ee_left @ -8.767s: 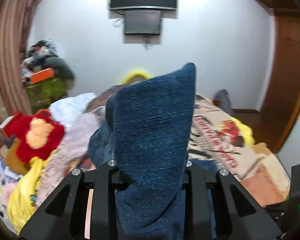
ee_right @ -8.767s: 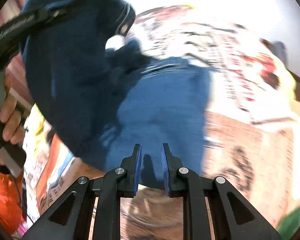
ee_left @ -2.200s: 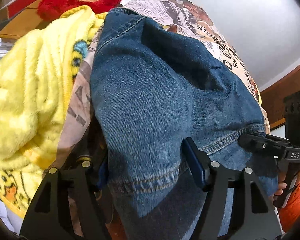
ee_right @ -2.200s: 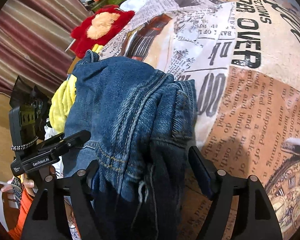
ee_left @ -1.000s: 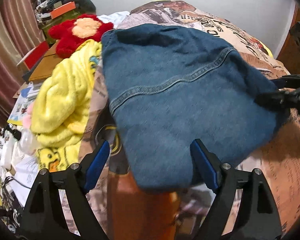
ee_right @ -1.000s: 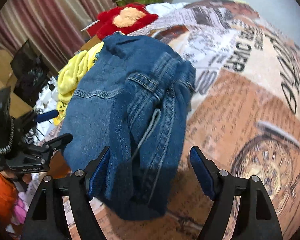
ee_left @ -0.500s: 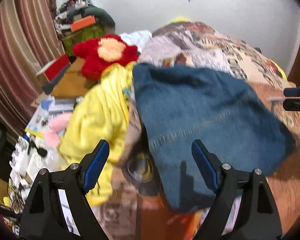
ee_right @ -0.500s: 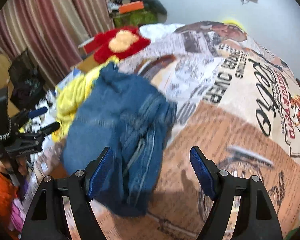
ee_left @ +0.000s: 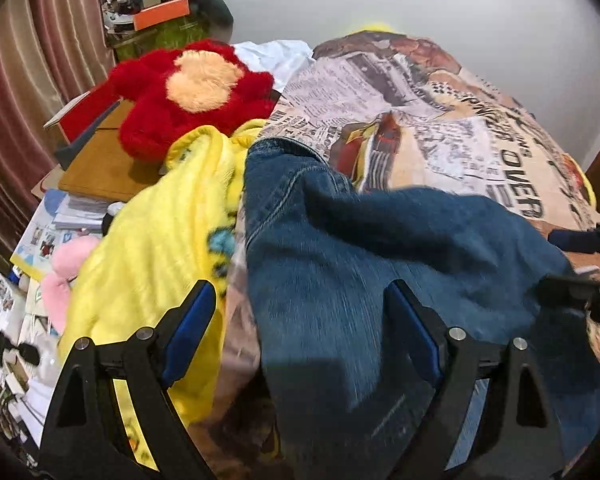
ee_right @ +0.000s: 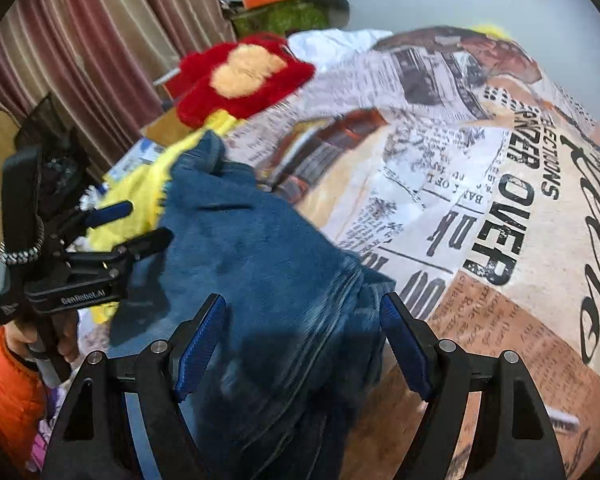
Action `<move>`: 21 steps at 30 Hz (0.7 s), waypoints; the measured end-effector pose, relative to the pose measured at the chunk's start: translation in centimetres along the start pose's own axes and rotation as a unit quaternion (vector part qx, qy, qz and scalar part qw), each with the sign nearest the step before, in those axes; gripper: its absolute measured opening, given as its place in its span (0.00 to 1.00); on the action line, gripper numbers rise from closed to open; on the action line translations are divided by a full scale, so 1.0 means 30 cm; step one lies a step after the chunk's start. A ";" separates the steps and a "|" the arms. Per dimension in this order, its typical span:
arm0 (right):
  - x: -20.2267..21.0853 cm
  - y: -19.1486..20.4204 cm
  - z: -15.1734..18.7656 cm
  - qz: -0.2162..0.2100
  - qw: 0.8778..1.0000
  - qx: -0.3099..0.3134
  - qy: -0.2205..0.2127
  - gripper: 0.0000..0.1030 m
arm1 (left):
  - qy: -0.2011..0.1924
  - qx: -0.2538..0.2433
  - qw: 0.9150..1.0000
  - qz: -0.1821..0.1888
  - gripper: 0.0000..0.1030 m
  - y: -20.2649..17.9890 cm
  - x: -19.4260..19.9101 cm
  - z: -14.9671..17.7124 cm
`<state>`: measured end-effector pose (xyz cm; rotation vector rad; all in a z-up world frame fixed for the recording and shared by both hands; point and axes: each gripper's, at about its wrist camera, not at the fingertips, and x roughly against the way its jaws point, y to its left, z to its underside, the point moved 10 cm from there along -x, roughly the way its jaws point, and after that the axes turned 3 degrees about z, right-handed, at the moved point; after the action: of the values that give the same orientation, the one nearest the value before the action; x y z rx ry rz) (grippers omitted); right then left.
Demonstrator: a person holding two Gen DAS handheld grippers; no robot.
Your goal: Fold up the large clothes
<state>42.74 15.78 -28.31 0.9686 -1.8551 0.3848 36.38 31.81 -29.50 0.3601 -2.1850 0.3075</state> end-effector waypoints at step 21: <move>0.151 -0.134 -0.007 0.038 0.996 -0.063 -0.049 0.79 | -0.030 -0.030 0.999 -0.024 0.86 -0.091 0.079 -0.142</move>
<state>44.94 11.32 -24.88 0.8454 -1.9840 0.2670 39.13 30.38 -24.85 0.3919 -2.2361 0.2060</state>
